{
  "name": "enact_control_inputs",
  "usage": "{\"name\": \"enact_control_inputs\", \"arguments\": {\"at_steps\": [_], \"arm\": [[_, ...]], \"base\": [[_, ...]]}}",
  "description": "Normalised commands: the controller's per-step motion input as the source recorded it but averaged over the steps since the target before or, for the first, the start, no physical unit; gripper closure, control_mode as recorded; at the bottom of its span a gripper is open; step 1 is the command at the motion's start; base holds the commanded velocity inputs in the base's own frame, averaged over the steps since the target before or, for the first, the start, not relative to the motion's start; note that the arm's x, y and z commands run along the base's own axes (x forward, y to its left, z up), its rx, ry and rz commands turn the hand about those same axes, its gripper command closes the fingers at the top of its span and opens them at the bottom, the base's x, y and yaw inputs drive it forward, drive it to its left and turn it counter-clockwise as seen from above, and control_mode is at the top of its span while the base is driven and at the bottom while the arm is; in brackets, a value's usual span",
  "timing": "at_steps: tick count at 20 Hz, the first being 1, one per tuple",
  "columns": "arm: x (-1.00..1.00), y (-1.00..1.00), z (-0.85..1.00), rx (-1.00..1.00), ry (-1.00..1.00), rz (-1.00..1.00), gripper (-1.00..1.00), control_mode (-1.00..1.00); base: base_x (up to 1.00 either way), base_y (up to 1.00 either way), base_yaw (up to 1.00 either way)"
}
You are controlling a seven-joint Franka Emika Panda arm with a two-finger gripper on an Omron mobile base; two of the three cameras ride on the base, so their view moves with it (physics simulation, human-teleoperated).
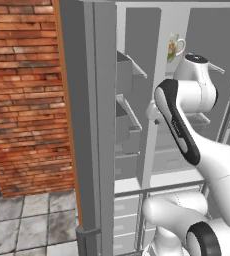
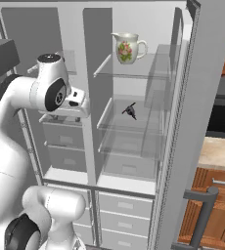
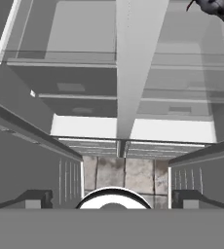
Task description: There's a fish in the fridge that needs to be moved to the freezer for freezing. Pick up the fish from the fridge, place it on any shelf in the freezer, and close the fridge and freezer doors when done.
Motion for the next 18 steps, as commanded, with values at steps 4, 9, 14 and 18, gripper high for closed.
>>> {"name": "enact_control_inputs", "arguments": {"at_steps": [4,9,14,18], "arm": [[-0.01,-0.16,-0.15,-0.01,0.0,0.03,-1.0,-1.0],[0.18,-0.31,-0.11,-0.01,0.05,0.0,-1.0,-1.0],[0.47,-0.25,-0.02,0.0,0.01,0.0,-1.0,-1.0],[0.57,-0.23,0.0,0.0,0.0,0.0,-1.0,-1.0]], "base": [[0.0,0.0,0.0],[0.0,0.0,0.0],[0.0,0.0,0.0],[0.0,0.0,0.0]]}}
